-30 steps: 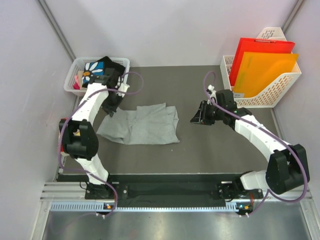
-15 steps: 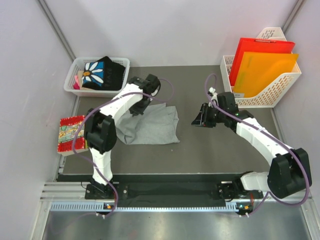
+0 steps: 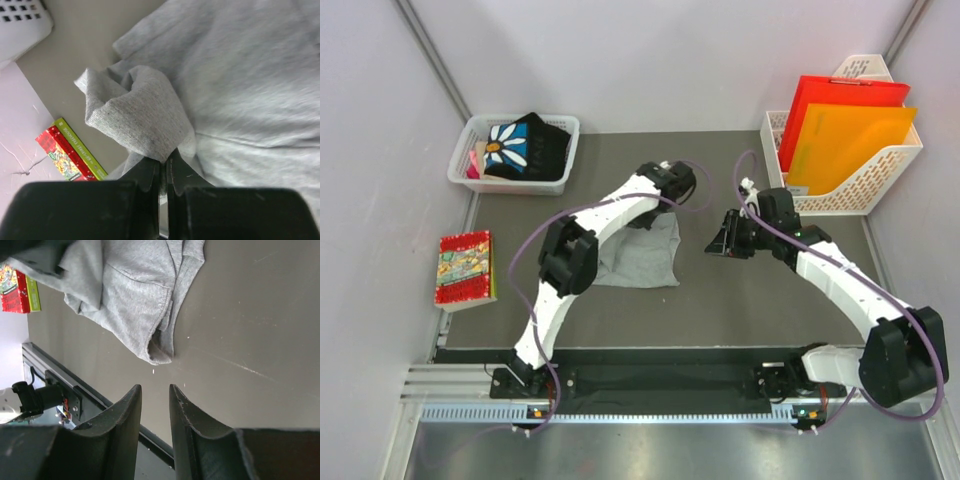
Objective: Fold and stack the t-shirts
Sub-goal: Fold the long partially folded tshirt into a neat square
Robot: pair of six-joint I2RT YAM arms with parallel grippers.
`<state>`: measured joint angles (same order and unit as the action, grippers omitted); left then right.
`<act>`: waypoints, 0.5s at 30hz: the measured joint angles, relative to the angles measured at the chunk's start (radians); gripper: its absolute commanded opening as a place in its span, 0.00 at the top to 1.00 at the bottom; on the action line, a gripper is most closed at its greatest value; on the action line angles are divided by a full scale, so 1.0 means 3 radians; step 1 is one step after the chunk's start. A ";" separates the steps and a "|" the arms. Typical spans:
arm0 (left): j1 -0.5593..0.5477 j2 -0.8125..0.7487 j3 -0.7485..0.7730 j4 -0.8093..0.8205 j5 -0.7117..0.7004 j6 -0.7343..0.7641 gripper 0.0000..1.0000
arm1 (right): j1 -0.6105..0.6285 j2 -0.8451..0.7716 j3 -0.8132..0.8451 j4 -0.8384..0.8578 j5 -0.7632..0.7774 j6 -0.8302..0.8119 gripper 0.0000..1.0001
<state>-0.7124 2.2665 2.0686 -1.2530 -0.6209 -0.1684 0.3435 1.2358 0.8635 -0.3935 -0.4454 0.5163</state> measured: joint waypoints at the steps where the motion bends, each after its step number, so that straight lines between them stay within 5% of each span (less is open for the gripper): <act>1: -0.0043 0.0057 0.0036 0.0000 -0.0023 -0.0027 1.00 | 0.0000 -0.0003 0.0000 -0.0001 0.0000 0.0000 0.70; 15: -0.0668 0.0591 0.0399 -0.0075 -0.0367 -0.0284 0.96 | -0.0005 -0.0106 -0.0136 -0.0181 0.0024 -0.0001 0.70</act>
<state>-0.9127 2.4439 2.1883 -1.2755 -0.7311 -0.2535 0.3420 1.2041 0.8227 -0.4477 -0.4381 0.5159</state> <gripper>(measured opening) 0.042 0.295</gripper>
